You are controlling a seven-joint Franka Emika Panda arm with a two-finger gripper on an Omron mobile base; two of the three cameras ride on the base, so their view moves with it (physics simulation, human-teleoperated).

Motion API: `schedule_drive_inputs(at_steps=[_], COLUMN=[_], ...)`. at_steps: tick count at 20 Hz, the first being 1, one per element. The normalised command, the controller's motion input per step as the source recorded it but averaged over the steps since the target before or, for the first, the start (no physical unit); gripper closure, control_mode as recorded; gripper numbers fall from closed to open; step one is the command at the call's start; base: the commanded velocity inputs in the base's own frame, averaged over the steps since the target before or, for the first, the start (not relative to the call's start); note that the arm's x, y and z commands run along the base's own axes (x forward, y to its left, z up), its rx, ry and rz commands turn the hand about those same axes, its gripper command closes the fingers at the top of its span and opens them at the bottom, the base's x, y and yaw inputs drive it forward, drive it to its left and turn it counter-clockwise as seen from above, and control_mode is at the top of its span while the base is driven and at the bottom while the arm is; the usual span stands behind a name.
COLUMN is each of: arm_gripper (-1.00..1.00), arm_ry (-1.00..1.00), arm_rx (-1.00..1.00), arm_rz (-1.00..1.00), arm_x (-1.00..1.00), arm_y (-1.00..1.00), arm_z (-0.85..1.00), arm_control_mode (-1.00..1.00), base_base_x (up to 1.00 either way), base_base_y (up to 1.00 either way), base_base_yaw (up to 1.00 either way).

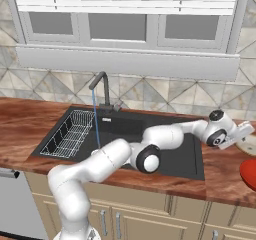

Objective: Rinse each bowl for a few seconds and place them down in the sink or on the counter.

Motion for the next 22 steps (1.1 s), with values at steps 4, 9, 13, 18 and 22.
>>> schedule_drive_inputs(at_steps=[4,9,13,18,22], arm_gripper=[1.00,1.00,1.00,1.00,1.00], arm_ry=[0.02,0.03,0.06,-0.02,-0.09], arm_rx=[0.11,0.14,0.09,0.00,-0.06], arm_rz=[-0.03,-0.05,0.00,0.03,0.06], arm_x=[-0.03,-0.28,-0.39,-0.52,-0.61], arm_y=[-0.20,0.15,0.67,0.96,1.00], arm_z=[0.00,0.28,0.61,0.36,0.15], arm_control_mode=[-1.00,-1.00,-1.00,-1.00,-1.00], base_base_x=[0.00,0.00,0.00,0.00,0.00], base_base_y=[0.00,0.00,0.00,0.00,0.00], base_base_yaw=[0.00,0.00,0.00,0.00,0.00])
